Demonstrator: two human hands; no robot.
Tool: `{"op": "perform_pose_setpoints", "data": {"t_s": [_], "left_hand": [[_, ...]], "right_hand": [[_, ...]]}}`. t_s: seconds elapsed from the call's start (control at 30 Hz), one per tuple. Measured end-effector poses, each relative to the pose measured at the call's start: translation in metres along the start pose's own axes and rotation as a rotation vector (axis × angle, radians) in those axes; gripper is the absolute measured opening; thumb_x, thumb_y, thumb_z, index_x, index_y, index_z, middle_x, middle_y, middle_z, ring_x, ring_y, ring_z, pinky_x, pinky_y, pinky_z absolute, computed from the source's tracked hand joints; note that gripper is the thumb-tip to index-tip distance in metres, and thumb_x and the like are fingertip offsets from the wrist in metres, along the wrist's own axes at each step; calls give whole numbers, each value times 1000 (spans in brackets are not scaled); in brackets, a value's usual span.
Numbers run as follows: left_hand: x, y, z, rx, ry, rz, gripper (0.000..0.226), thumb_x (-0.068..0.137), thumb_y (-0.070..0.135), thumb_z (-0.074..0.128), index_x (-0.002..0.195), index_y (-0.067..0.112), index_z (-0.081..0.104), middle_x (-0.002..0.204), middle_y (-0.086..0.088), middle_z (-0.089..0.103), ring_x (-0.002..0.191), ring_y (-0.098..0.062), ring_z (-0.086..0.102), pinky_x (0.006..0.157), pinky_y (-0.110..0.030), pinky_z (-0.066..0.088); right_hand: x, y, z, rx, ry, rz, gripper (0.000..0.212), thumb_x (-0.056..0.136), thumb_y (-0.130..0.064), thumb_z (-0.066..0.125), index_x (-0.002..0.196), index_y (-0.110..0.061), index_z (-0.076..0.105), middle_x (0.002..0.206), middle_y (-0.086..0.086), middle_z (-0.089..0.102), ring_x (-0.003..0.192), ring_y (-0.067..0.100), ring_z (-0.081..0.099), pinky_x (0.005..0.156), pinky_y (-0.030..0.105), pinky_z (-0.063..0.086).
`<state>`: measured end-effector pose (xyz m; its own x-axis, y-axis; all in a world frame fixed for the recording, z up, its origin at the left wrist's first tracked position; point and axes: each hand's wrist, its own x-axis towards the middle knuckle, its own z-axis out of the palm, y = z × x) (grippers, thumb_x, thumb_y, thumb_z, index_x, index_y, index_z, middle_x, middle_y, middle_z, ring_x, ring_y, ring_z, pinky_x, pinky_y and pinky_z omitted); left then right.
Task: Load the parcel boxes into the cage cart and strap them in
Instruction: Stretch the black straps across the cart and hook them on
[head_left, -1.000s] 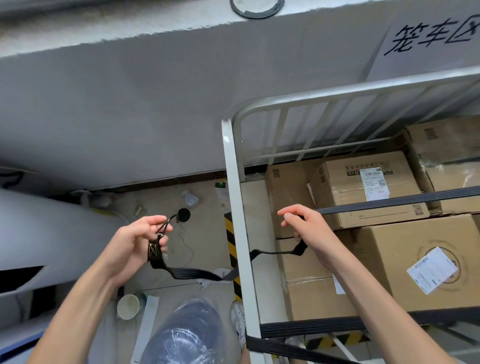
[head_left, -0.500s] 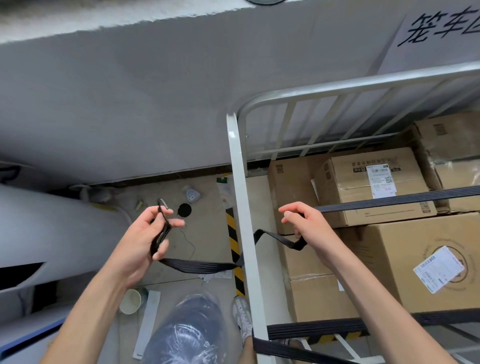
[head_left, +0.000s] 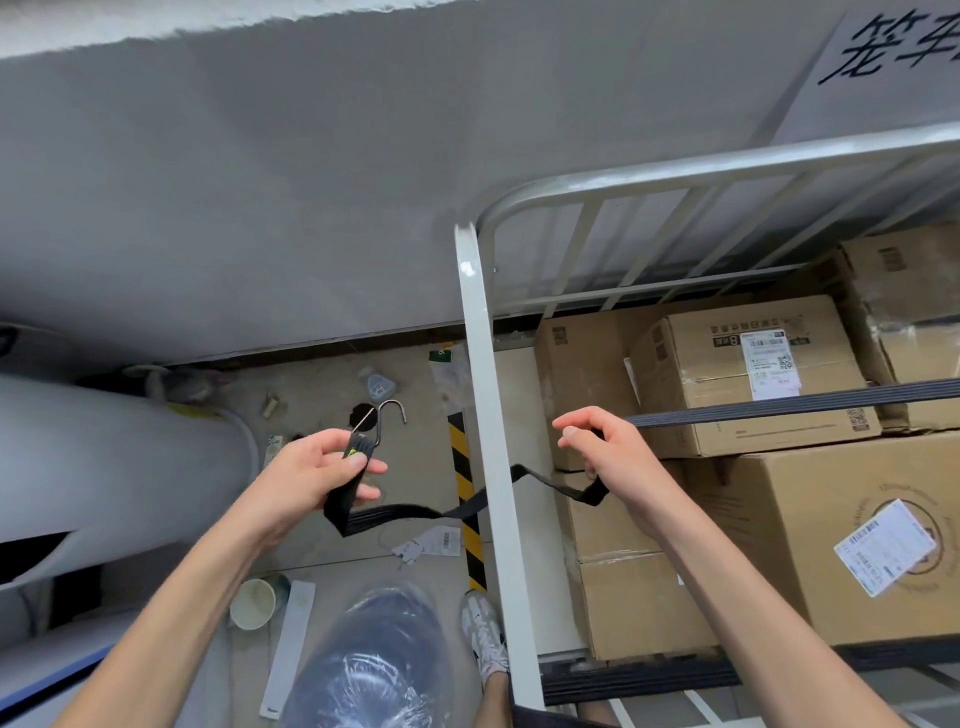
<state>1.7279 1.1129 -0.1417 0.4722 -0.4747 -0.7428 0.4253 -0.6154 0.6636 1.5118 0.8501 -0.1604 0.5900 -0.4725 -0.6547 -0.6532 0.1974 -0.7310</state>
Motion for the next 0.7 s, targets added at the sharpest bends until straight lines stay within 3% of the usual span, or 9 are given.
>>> {"op": "perform_pose_setpoints", "data": {"t_s": [0.1,0.2,0.33,0.43,0.57,0.7], "left_hand": [[15,-4,10,238,43,98,20,104,21,51,114,25,68,75,-3,72,44,-18,51,47,-22,40],[34,-7,14,244,28,75,26,104,29,47,124,38,58,64,3,61,43,-12,35,42,-21,30],[51,-3,14,224,-73,-57,49,73,21,54,121,19,44,81,1,74,50,-13,48,50,-28,39],[57,-6,7,242,-135,24,39,72,14,54,110,11,48,96,-2,77,57,-13,56,55,-31,44],[62,-10,3,238,-145,112,24,85,12,58,100,30,66,98,-6,77,58,-13,59,61,-31,50],[65,-10,10,280,-116,119,44,98,6,54,98,46,71,96,0,78,53,-11,57,58,-26,48]], "right_hand": [[4,0,0,-11,0,8,17,98,-20,55,100,-31,69,90,-14,62,82,2,52,80,28,42],[10,0,-1,-2,-3,8,17,97,-21,55,101,-32,68,93,-13,63,82,2,52,77,26,43],[16,-2,2,4,-10,-3,17,96,-24,58,104,-33,69,104,-13,67,93,3,58,75,20,42],[18,-3,6,5,-28,-10,17,96,-26,59,107,-34,69,105,-13,67,96,1,59,73,17,41],[22,-2,8,3,-43,0,16,95,-27,61,107,-35,69,107,-8,67,97,5,61,73,17,43],[25,0,12,-13,-54,17,14,94,-27,62,107,-32,66,109,-3,64,95,7,59,71,18,41]]}}
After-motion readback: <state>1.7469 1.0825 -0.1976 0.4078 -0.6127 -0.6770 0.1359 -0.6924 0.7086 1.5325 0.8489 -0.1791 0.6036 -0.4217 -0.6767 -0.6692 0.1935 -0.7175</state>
